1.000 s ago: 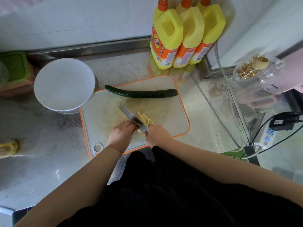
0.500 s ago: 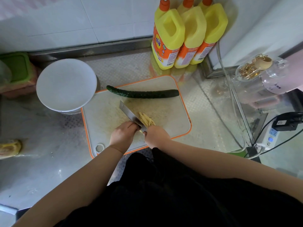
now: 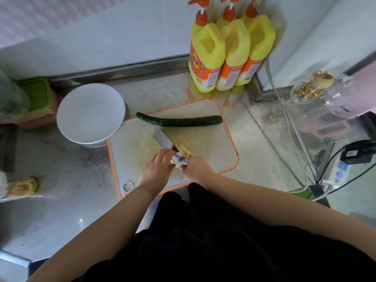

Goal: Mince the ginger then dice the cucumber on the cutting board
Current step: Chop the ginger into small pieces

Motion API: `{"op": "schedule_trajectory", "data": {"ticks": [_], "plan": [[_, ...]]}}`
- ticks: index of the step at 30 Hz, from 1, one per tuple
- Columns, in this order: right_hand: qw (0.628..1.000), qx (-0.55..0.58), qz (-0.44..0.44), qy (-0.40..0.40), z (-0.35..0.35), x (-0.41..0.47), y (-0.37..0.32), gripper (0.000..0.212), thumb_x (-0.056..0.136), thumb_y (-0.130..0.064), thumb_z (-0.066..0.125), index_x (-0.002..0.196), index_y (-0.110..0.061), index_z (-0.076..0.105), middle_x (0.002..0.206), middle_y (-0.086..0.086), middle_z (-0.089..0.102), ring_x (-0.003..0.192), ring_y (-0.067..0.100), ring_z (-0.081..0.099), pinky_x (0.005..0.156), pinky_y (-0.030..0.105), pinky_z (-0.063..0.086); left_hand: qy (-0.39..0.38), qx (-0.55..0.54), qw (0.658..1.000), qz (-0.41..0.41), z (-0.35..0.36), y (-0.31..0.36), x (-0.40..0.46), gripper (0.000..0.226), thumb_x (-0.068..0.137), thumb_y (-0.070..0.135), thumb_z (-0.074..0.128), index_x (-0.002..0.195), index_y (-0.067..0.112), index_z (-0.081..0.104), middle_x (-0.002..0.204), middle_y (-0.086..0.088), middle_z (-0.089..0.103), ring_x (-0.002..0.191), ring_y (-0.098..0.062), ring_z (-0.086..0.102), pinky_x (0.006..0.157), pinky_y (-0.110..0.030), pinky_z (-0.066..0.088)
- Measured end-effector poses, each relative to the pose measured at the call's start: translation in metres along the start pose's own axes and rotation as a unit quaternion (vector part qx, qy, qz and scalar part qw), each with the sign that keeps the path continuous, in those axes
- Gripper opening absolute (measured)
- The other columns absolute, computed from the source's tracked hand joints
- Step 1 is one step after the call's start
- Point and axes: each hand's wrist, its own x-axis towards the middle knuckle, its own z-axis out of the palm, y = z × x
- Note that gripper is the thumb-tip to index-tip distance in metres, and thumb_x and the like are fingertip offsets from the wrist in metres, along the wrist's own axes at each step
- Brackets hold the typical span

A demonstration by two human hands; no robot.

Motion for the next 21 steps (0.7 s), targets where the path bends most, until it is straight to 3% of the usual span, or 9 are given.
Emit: {"op": "schedule_trajectory", "data": {"ticks": [3, 8, 13, 17, 21], "plan": [[1.0, 0.017, 0.019, -0.003, 0.001, 0.002, 0.0, 0.032, 0.099, -0.028, 0.046, 0.112, -0.002, 0.059, 0.104, 0.015, 0.063, 0.099, 0.03, 0.061, 0.069, 0.029, 0.04, -0.021, 0.021, 0.999, 0.014, 0.0, -0.002, -0.001, 0.045, 0.075, 0.013, 0.08, 0.113, 0.012, 0.057, 0.112, -0.003, 0.054, 0.086, -0.023, 0.066, 0.055, -0.031, 0.058], [0.999, 0.045, 0.021, -0.014, -0.001, 0.002, 0.002, 0.029, 0.099, -0.029, 0.044, 0.099, -0.005, 0.06, 0.08, 0.005, 0.052, 0.081, 0.024, 0.054, 0.067, 0.03, 0.037, -0.049, 0.067, 0.995, 0.057, 0.007, -0.011, -0.016, 0.044, 0.075, 0.016, 0.078, 0.117, 0.013, 0.063, 0.115, -0.002, 0.059, 0.104, -0.02, 0.06, 0.07, -0.032, 0.057], [0.997, 0.064, 0.028, 0.019, -0.01, -0.004, 0.004, 0.028, 0.098, -0.03, 0.047, 0.077, -0.012, 0.048, 0.067, -0.002, 0.044, 0.076, 0.023, 0.051, 0.065, 0.029, 0.036, -0.04, 0.074, 0.994, 0.07, 0.008, -0.011, -0.011, 0.037, 0.073, 0.017, 0.076, 0.109, 0.013, 0.065, 0.112, -0.001, 0.059, 0.106, -0.017, 0.049, 0.069, -0.032, 0.057], [0.998, 0.056, 0.011, 0.035, -0.016, -0.012, 0.006, 0.032, 0.099, -0.032, 0.043, 0.1, -0.004, 0.058, 0.082, 0.005, 0.054, 0.082, 0.025, 0.055, 0.068, 0.033, 0.042, -0.014, 0.049, 0.998, 0.04, 0.004, -0.007, -0.008, 0.022, 0.085, 0.022, 0.062, 0.104, 0.01, 0.064, 0.11, -0.005, 0.058, 0.102, -0.023, 0.052, 0.074, -0.039, 0.057], [0.999, 0.001, -0.014, 0.052, -0.013, -0.023, 0.008, 0.029, 0.098, -0.031, 0.045, 0.112, -0.006, 0.052, 0.084, 0.005, 0.056, 0.08, 0.023, 0.058, 0.065, 0.032, 0.044, 0.141, -0.019, 0.99, -0.016, -0.028, 0.007, 0.012, 0.018, 0.092, 0.011, 0.056, 0.109, 0.005, 0.055, 0.11, -0.014, 0.05, 0.1, -0.032, 0.052, 0.088, -0.04, 0.047]]}}
